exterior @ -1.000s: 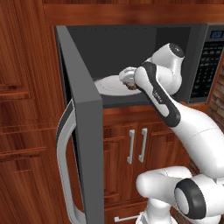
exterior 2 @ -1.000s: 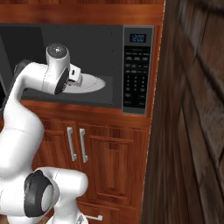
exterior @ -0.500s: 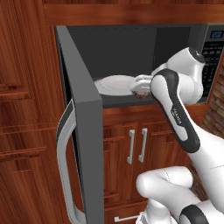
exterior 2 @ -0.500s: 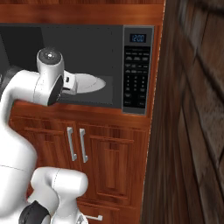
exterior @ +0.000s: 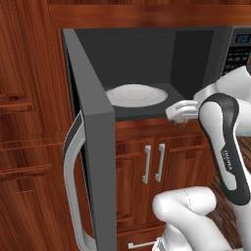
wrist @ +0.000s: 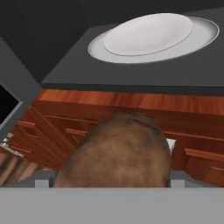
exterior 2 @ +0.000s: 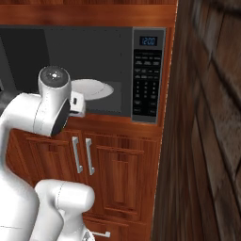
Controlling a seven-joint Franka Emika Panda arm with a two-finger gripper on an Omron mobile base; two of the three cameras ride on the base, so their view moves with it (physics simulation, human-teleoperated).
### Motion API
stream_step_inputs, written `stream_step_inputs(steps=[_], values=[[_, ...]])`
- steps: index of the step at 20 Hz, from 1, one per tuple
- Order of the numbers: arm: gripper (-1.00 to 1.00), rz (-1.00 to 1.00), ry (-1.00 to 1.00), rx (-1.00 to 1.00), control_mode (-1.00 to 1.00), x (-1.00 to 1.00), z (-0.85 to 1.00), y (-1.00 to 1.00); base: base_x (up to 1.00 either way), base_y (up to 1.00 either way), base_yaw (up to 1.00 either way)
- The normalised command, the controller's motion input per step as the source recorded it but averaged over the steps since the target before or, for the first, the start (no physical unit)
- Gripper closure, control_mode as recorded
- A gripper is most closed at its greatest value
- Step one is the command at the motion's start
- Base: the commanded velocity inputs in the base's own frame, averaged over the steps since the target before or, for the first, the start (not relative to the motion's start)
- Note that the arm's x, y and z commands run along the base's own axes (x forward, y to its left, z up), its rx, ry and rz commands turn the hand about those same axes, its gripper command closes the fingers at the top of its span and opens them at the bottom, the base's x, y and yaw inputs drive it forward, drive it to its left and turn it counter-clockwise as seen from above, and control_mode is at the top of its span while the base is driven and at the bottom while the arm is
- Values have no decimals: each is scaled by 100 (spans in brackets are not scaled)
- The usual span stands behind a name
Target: Retrieve the reheated potato from the microwave, then place the potato, cheese, and condiment on the cutting board.
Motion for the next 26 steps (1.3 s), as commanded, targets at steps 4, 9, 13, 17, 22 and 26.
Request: stream_step_inputs(steps=[4, 9, 13, 17, 22, 26], values=[[100, 1, 10, -10, -100, -53, -7, -36, 0, 0, 0], [100, 0, 12, -15, -100, -50, -18, -22, 0, 0, 0], [100, 0, 18, -18, -100, -35, -22, -8, 0, 0, 0], [100, 1, 10, -11, -100, -29, -25, -3, 0, 0, 0], [100, 2, 2, -4, -100, -22, -23, 0, 0, 0, 0], [100, 0, 0, 0, -100, -6, -17, 0, 0, 0, 0]])
